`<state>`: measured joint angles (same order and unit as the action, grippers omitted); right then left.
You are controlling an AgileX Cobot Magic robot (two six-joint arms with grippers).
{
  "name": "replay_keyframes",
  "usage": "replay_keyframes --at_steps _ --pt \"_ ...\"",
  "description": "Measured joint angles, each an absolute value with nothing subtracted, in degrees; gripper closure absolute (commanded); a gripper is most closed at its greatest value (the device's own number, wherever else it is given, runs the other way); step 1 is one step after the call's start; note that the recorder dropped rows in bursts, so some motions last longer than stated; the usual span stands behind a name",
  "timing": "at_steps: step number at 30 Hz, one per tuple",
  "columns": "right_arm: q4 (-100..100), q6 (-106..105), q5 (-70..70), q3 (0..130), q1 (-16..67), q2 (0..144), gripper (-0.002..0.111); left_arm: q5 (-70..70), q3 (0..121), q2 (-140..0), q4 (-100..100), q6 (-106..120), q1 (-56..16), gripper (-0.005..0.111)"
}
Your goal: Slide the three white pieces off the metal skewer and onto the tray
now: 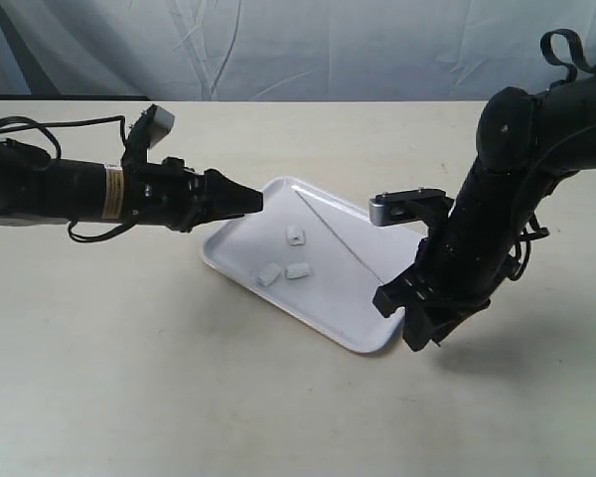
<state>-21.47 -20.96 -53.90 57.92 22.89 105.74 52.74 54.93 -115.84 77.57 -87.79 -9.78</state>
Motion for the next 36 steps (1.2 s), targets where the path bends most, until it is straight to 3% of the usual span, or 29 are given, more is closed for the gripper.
replay_keyframes --at_steps 6,11,17,20,24,30,36 --pt "-20.49 -20.78 -52.93 59.24 22.89 102.13 0.079 60.11 54.93 -111.57 82.69 -89.27 -3.03 0.061" --pt "-14.53 -20.78 -50.23 66.51 22.89 93.01 0.079 68.34 54.93 -102.57 84.83 -86.93 7.54 0.061" --pt "-12.47 -20.78 -37.66 68.85 19.17 75.18 0.083 68.74 54.83 -80.76 86.98 -79.80 17.01 0.061" --pt "-15.29 -20.56 -27.22 69.10 14.24 64.01 0.092 66.35 54.83 -68.70 86.43 -77.09 20.93 0.061" --pt "-13.66 -20.56 -22.23 67.91 9.98 54.68 0.109 63.97 53.45 -58.35 84.26 -71.76 21.78 0.061" --pt "-10.01 -19.51 -21.33 58.75 9.01 32.42 0.109 55.35 51.95 -36.60 84.86 -71.29 19.18 0.061" --pt "-7.57 -18.29 -25.13 47.35 9.01 13.45 0.109 45.87 44.99 -25.25 94.02 -80.41 13.39 0.061"
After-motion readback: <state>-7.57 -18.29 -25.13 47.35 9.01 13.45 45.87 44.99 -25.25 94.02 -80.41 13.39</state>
